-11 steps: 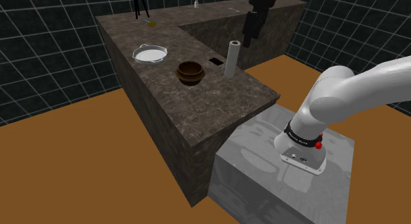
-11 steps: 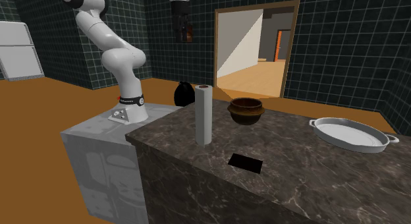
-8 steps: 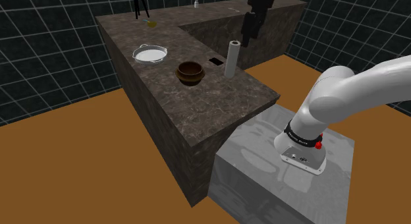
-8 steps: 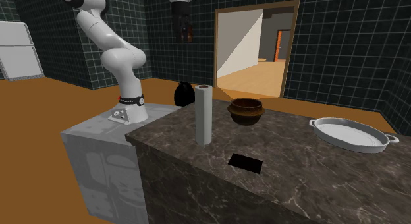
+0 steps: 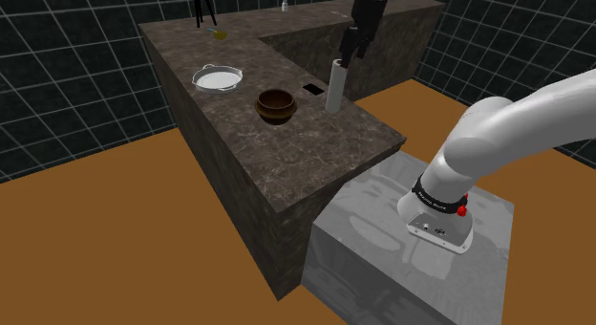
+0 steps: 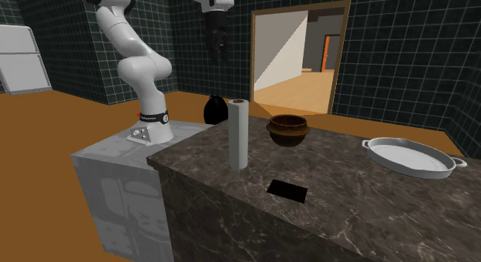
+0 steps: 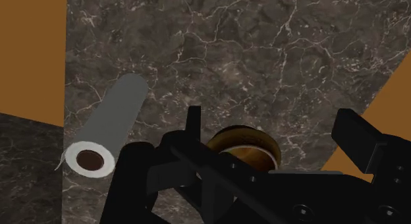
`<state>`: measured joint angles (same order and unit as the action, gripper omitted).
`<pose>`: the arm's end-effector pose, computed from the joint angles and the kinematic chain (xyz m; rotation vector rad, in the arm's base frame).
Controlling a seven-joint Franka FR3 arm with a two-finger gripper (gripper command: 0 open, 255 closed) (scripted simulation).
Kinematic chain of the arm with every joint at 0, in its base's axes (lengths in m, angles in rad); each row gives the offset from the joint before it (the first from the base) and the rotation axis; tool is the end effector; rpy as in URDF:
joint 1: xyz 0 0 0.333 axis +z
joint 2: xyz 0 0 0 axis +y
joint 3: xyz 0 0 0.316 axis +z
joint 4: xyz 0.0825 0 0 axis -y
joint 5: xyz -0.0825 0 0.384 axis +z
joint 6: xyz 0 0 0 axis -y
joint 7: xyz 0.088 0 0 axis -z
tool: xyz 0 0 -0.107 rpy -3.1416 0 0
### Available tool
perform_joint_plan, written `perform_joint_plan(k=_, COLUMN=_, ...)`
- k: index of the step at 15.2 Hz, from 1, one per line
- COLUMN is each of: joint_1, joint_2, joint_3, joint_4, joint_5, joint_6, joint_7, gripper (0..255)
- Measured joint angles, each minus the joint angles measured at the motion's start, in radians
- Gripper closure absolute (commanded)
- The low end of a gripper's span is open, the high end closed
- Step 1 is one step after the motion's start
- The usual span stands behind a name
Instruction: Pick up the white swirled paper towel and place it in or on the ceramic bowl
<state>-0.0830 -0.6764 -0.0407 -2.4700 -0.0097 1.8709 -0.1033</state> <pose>0.3524 -0.0463 0.5266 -3.1315 0.0155 -0.1225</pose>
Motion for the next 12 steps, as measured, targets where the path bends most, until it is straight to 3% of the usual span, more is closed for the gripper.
perform_joint_plan(k=12, joint_1=-0.099, joint_2=0.293, joint_3=-0.154, joint_4=0.053, joint_5=-0.039, joint_6=0.338, joint_7=-0.070, gripper=0)
